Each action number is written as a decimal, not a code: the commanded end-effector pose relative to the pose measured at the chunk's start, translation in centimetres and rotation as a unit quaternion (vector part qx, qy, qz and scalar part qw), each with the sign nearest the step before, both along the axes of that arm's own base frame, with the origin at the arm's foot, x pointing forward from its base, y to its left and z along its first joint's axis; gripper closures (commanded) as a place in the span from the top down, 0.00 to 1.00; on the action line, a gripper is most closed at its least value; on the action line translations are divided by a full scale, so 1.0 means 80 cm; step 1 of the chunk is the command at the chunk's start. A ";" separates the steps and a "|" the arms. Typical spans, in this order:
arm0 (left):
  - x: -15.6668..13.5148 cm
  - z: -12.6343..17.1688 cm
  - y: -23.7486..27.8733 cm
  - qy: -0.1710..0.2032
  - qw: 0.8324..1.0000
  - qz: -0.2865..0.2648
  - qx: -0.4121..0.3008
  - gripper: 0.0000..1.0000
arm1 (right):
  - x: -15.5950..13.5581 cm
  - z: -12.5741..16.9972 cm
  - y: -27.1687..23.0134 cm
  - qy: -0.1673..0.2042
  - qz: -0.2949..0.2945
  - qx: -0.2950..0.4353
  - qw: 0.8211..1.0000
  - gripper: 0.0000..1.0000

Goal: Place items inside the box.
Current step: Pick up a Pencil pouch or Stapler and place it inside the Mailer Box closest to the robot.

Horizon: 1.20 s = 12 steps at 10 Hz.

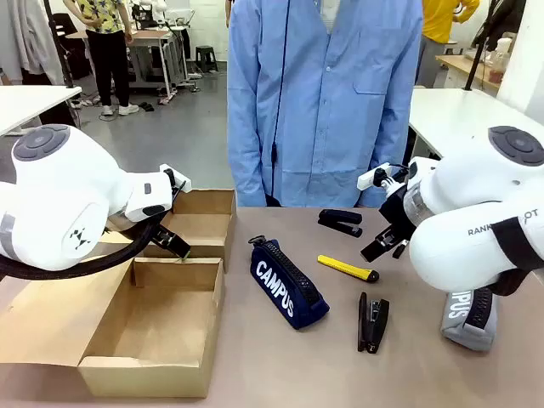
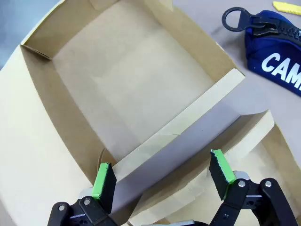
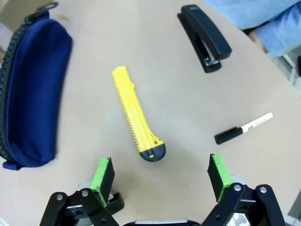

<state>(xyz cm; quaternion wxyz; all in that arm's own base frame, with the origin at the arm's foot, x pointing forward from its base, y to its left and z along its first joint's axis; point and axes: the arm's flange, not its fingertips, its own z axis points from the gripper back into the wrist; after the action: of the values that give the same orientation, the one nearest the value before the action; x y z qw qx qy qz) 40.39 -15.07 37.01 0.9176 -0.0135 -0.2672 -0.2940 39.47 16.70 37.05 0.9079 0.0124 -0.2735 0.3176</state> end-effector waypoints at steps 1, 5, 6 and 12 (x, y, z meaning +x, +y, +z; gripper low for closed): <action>0.000 0.000 0.000 0.000 1.000 0.000 0.000 1.00 | 0.000 0.000 0.000 0.000 0.000 0.000 1.000 1.00; 0.000 0.000 0.000 0.000 1.000 0.000 0.000 1.00 | 0.000 0.000 0.000 0.000 0.000 0.000 1.000 1.00; 0.000 0.000 0.000 0.000 1.000 0.000 0.000 1.00 | 0.000 0.000 0.000 0.000 0.000 0.000 1.000 1.00; 0.000 0.000 0.000 0.000 1.000 0.000 0.000 1.00 | 0.000 0.000 0.000 0.000 0.000 0.000 1.000 1.00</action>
<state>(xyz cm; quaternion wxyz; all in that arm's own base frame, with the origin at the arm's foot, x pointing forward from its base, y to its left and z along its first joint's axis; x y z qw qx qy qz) 40.39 -15.07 37.01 0.9176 -0.0135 -0.2672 -0.2940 39.47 16.71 37.05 0.9077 0.0121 -0.2734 0.3180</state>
